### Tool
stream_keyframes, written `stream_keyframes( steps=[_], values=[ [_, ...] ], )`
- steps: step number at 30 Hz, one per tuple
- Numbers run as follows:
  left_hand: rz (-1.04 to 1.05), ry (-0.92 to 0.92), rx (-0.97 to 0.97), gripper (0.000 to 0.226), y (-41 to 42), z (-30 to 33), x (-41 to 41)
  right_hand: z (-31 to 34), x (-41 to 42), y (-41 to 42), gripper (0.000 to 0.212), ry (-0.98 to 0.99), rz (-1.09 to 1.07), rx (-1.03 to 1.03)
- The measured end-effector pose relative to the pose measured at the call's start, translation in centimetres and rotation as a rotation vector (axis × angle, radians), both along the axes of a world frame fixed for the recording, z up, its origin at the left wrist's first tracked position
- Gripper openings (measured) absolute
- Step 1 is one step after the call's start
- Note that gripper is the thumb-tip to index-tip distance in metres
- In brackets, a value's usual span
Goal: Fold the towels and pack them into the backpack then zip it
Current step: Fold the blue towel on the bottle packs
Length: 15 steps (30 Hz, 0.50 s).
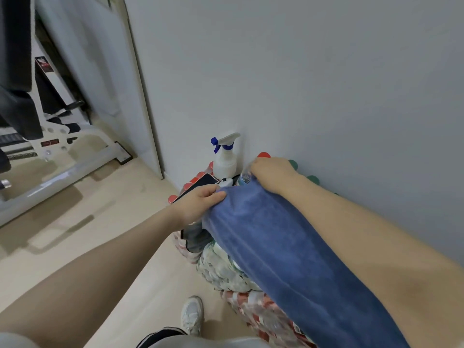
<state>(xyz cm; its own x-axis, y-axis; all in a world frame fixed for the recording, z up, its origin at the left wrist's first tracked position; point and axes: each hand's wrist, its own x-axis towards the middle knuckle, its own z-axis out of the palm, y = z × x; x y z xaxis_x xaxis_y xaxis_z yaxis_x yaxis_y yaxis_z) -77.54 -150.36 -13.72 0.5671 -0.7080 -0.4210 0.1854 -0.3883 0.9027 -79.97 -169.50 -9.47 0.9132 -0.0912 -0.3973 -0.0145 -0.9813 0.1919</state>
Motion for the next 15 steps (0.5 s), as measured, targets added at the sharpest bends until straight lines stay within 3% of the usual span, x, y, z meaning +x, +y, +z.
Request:
stream_keyframes(
  steps=[3,6,9,11,15],
  values=[
    [0.012,-0.047,-0.034,0.023,0.3,0.9,0.0,1.1,-0.4,0.0,0.021,-0.057,-0.112,0.108],
    [0.044,-0.136,-0.055,0.030,0.3,1.9,0.0,2.8,-1.1,-0.9,0.024,-0.306,-0.270,0.260],
    [0.145,-0.183,-0.118,0.025,-0.2,3.7,0.0,5.4,-0.8,-2.3,0.021,-0.632,-0.606,0.698],
    [0.213,-0.222,-0.155,0.023,-0.6,5.2,0.4,6.8,0.0,-3.0,0.016,-0.724,-0.796,1.028],
    [0.371,-0.272,-0.240,0.026,-0.9,8.3,1.7,8.8,1.6,-3.4,0.013,-0.779,-0.787,1.311]
  ],
)
